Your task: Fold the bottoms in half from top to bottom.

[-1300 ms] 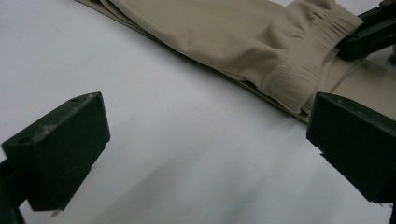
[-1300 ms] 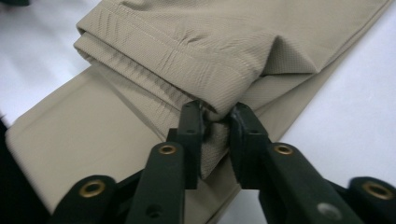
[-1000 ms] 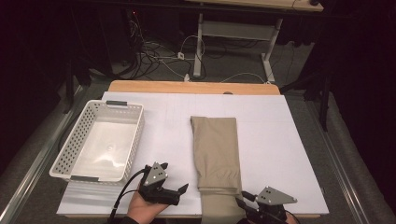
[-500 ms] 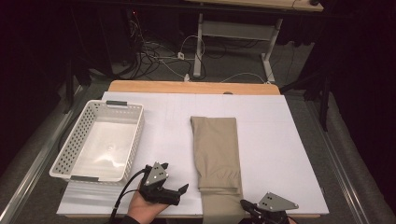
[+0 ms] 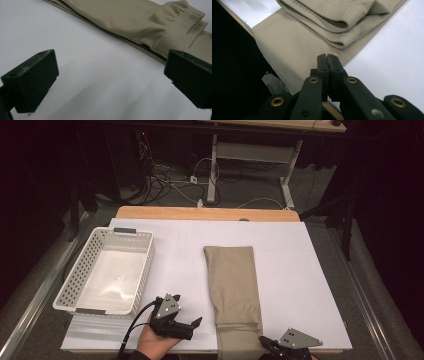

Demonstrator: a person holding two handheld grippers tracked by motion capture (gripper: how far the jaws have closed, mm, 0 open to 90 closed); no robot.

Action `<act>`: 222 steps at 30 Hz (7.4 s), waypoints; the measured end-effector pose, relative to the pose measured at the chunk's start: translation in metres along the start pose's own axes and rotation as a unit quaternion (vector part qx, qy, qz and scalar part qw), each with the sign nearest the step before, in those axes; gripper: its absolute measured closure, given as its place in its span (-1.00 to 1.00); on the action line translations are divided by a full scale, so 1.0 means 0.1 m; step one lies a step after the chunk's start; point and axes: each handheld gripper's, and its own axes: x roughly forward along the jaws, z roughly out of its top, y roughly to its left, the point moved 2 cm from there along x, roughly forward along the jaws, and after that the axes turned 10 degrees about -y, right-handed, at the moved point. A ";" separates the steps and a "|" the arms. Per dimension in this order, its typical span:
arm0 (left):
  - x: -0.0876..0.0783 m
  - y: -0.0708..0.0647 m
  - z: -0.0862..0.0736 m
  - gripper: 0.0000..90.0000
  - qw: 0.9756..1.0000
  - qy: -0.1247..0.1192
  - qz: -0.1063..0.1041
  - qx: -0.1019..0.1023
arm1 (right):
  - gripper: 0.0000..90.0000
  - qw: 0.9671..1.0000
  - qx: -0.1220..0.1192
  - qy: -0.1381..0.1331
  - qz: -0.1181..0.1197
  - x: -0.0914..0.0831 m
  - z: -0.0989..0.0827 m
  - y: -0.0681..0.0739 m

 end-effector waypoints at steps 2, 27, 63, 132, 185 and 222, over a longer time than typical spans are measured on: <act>0.00 0.00 0.00 -1.00 1.000 -0.001 0.000 -0.001 | 1.00 1.000 -0.003 0.001 0.002 0.01 0.01 0.02; 0.44 -0.62 0.11 0.01 0.991 0.068 -0.094 0.061 | 0.09 0.999 0.036 -0.027 -0.016 0.38 0.25 -0.28; 0.15 -1.01 0.14 0.40 0.988 0.061 -0.121 0.069 | 0.70 0.999 0.000 -0.047 0.015 0.01 0.21 -0.01; -0.19 -0.95 -0.07 0.05 0.992 0.055 -0.108 0.043 | 0.98 0.999 -0.030 -0.021 -0.015 -0.20 -0.11 0.11; 1.22 0.41 0.59 -0.55 0.991 0.114 0.051 -0.053 | -0.27 0.994 0.075 0.015 -0.079 1.46 0.92 -1.32; 1.33 0.83 1.68 0.76 0.997 0.011 0.079 0.016 | 0.88 0.988 0.036 -0.113 -0.095 1.38 1.88 -1.73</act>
